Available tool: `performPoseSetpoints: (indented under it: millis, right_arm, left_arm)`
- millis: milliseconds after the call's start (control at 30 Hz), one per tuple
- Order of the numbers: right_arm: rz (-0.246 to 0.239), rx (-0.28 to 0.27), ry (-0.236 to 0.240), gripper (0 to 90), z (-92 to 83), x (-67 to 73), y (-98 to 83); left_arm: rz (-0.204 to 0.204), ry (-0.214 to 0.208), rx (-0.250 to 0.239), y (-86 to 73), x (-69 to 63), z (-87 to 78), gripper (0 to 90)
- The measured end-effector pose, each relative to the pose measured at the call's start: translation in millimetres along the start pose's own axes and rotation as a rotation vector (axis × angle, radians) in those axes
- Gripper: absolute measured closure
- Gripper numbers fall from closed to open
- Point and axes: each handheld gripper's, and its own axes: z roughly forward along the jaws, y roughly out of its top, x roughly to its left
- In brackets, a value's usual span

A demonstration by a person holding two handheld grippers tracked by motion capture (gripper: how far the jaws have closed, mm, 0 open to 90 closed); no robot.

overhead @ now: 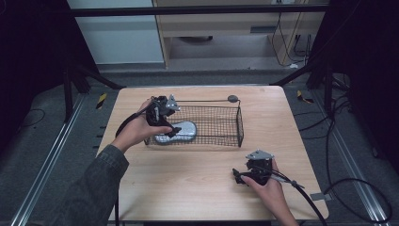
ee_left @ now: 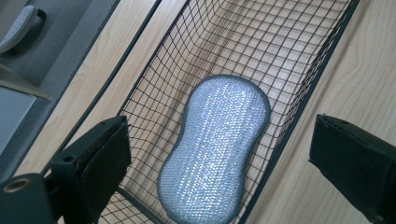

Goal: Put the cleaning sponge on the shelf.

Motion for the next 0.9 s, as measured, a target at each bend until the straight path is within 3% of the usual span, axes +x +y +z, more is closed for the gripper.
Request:
performPoseSetpoints:
  millis: [233, 400, 533, 900]
  right_arm:
    - [0.000, 0.000, 0.000, 0.4, 0.0, 0.0, 0.0]
    - [0.000, 0.000, 0.000, 0.4, 0.0, 0.0, 0.0]
    - [0.000, 0.000, -0.001, 0.4, 0.0, 0.0, 0.0]
    - [-0.001, 0.000, -0.001, 0.4, 0.0, 0.0, -0.1]
  left_arm:
    - [-0.010, -0.006, -0.020, -0.8, -12.2, -9.1, 5.0]
    - [-0.025, 0.014, -0.032, -3.0, -18.3, -16.2, 5.1]
    - [-0.014, -0.006, -0.054, -9.7, -26.0, -17.4, 5.0]
    - [-0.042, 0.022, -0.084, -27.6, -42.8, -34.2, 5.1]
